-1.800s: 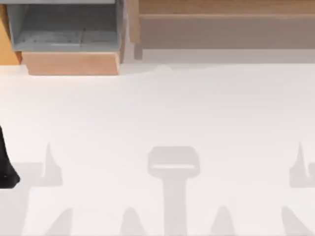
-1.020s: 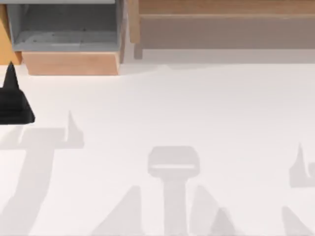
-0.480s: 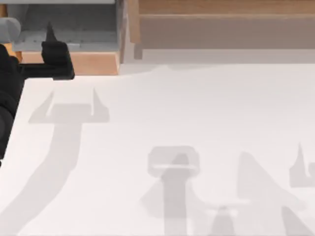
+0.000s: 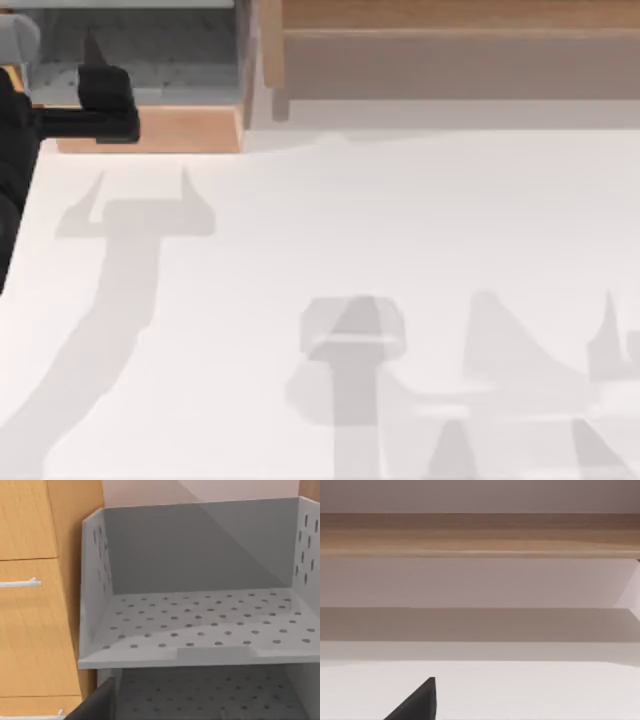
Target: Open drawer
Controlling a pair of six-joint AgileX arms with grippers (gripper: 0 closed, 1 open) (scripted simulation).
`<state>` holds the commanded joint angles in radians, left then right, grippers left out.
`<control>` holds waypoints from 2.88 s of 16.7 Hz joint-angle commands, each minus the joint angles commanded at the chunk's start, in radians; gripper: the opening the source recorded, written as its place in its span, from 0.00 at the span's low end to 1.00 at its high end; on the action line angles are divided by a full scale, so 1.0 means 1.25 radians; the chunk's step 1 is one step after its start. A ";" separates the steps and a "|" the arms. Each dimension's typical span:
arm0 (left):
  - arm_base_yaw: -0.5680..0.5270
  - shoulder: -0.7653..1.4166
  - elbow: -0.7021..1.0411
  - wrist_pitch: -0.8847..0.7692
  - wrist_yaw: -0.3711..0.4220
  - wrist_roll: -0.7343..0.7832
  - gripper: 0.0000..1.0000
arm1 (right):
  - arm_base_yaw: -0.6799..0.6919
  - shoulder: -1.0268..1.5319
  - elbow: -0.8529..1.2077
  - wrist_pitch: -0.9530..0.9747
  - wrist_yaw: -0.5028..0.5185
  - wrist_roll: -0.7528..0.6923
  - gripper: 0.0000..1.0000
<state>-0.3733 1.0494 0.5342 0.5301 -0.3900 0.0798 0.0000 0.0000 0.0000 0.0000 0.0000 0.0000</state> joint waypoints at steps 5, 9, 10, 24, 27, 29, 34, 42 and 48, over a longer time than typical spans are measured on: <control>0.189 0.221 0.109 0.115 0.141 0.253 1.00 | 0.000 0.000 0.000 0.000 0.000 0.000 1.00; 0.364 0.462 0.219 0.237 0.298 0.557 1.00 | 0.000 0.000 0.000 0.000 0.000 0.000 1.00; 0.403 0.521 0.247 0.268 0.339 0.635 1.00 | 0.000 0.000 0.000 0.000 0.000 0.000 1.00; 0.634 0.985 0.453 0.516 0.684 1.204 1.00 | 0.000 0.000 0.000 0.000 0.000 0.000 1.00; 0.630 0.983 0.449 0.514 0.683 1.203 1.00 | 0.000 0.000 0.000 0.000 0.000 0.000 1.00; 0.629 0.988 0.461 0.509 0.680 1.203 1.00 | 0.000 0.000 0.000 0.000 0.000 0.000 1.00; 0.615 1.024 0.537 0.472 0.666 1.203 1.00 | 0.000 0.000 0.000 0.000 0.000 0.000 1.00; 0.613 1.028 0.544 0.468 0.664 1.203 0.70 | 0.000 0.000 0.000 0.000 0.000 0.000 1.00; 0.613 1.028 0.544 0.468 0.664 1.203 0.25 | 0.000 0.000 0.000 0.000 0.000 0.000 1.00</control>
<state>0.3935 2.3343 1.2145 1.1146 0.4404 1.5838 0.0000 0.0000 0.0000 0.0000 0.0000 0.0000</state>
